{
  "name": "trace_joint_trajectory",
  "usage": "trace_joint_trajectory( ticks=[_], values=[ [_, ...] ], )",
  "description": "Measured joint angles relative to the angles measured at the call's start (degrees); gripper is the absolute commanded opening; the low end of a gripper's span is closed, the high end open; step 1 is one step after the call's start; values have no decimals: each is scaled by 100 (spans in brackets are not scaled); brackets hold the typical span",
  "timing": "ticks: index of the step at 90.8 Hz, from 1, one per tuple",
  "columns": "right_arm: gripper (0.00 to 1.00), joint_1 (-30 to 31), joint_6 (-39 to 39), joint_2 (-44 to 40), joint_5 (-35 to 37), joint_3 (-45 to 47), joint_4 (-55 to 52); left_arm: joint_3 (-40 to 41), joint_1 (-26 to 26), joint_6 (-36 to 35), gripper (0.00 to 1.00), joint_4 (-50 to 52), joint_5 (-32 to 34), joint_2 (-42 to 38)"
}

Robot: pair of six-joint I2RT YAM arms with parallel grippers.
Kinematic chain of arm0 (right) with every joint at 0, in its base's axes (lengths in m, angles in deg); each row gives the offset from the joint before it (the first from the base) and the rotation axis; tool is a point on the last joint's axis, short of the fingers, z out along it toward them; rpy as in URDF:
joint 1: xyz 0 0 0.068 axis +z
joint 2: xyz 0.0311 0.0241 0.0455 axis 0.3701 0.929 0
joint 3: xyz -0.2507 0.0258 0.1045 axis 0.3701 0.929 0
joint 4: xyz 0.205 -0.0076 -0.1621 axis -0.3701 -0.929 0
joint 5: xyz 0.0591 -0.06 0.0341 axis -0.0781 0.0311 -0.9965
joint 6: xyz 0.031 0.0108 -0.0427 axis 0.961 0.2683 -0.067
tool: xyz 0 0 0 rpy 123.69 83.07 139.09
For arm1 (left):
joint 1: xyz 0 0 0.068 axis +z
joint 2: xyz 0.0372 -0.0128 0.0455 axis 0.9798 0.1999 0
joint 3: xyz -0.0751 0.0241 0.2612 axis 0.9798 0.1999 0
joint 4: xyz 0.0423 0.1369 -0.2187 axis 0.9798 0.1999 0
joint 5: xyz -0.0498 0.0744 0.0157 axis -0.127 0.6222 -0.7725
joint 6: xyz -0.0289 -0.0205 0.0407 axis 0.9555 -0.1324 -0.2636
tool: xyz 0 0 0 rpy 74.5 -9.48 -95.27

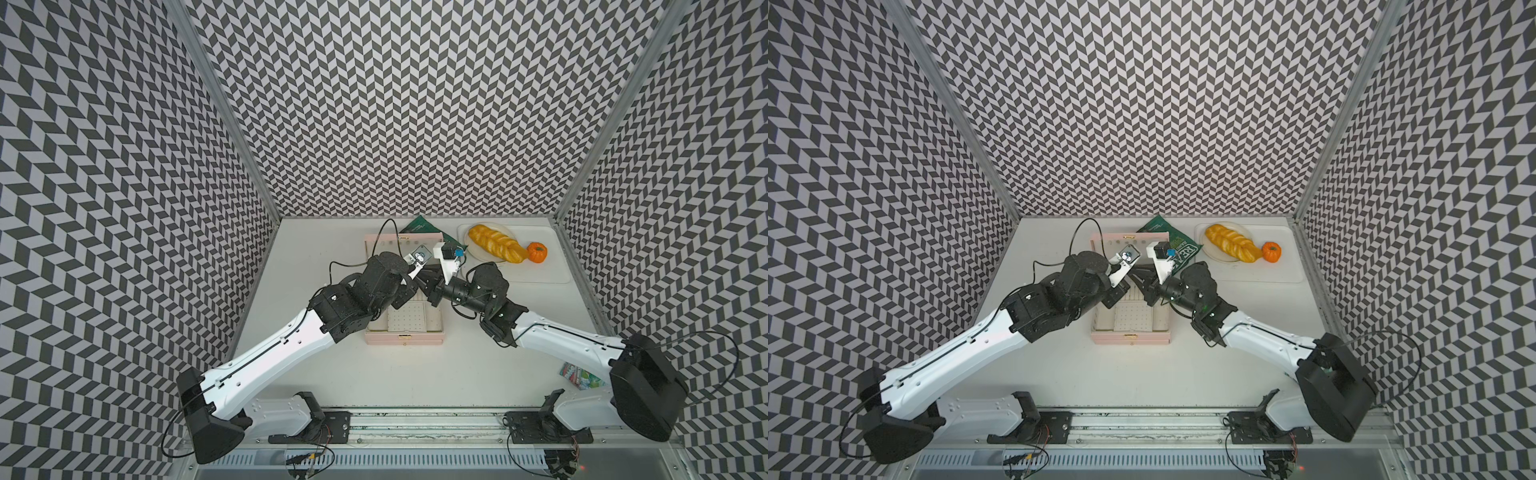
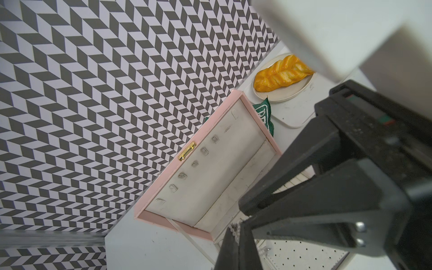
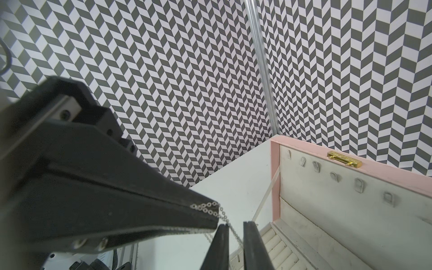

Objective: Put jewelry chain into jewelry box
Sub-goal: Hang the necklace on the jewelry box clasp.

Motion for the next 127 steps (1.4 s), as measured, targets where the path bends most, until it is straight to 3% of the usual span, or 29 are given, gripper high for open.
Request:
trace_joint_trajectory(
  ticks=[30, 45, 84, 127],
  values=[
    [14, 2, 2, 109, -87, -9, 35, -76, -2, 48, 0, 4, -55, 0],
    [0, 7, 7, 111, -109, -13, 52, -87, -2, 85, 0, 0, -83, 0],
    [0, 9, 17, 72, 131, -15, -264, 103, 15, 136, 0, -160, -144, 0],
    [0, -245, -4, -42, 634, -457, -1816, 780, 761, 352, 0, -1189, -1198, 111]
  ],
)
